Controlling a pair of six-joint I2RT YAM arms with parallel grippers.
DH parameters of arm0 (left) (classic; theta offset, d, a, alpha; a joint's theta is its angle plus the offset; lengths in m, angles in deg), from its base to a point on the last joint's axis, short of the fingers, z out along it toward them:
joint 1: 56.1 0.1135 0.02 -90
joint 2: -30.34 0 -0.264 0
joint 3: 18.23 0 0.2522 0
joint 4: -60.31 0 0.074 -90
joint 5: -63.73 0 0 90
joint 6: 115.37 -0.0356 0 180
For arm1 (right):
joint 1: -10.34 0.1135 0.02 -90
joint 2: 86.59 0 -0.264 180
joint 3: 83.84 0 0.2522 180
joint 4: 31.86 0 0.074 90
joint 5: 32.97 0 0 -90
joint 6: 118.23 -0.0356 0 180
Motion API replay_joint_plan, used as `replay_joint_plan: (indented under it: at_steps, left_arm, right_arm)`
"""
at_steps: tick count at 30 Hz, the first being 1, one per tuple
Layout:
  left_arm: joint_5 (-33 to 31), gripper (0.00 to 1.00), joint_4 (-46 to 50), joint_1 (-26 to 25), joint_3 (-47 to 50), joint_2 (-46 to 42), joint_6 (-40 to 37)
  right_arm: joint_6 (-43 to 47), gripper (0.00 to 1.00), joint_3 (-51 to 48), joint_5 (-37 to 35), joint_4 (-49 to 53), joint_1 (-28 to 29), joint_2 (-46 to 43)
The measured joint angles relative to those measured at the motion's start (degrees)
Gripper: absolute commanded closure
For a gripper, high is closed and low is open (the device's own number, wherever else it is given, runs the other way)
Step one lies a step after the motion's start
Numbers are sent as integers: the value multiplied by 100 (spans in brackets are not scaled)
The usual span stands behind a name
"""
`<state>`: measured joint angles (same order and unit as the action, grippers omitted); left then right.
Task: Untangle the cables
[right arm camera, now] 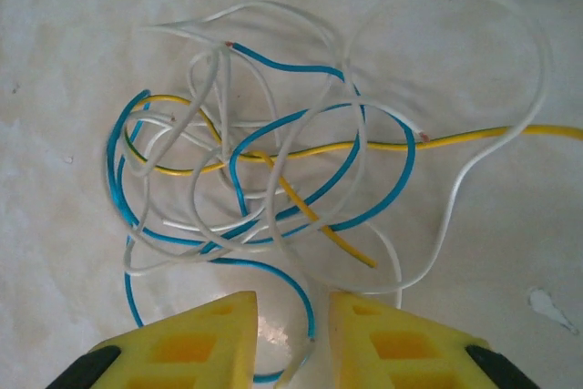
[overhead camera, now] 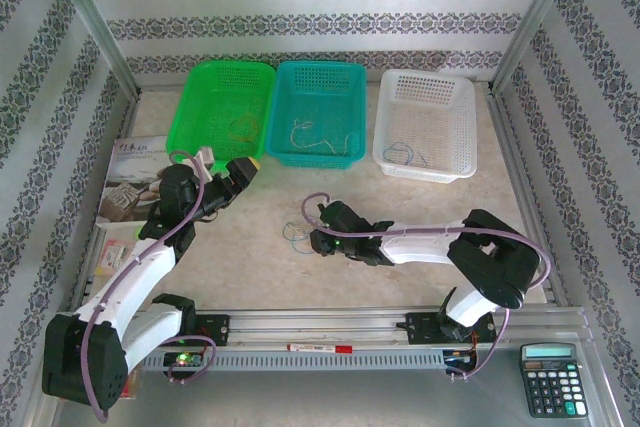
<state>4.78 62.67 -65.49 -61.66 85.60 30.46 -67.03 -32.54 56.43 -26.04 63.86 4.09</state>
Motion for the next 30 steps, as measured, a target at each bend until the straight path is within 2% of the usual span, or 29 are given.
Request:
replay_joint_plan:
  at_steps: [3, 4, 11, 21, 30]
  left_arm:
    - [0, 0, 0, 0, 0, -26, 0]
    - [2, 0, 0, 0, 0, -35, 0]
    - [2, 0, 22, 0, 0, -70, -31]
    - [118, 0, 61, -7, 0, -214, -439]
    - [330, 0, 4, -348, 332, -511, -903]
  right_arm:
    - [9, 99, 4, -11, 2, 0, 13]
    - [9, 100, 7, -9, 2, 0, 13]
    - [146, 100, 74, 31, 264, 0, -334]
    - [393, 100, 962, 520, 697, -142, -1469]
    - [411, 100, 1425, 1025, 798, -540, -1617]
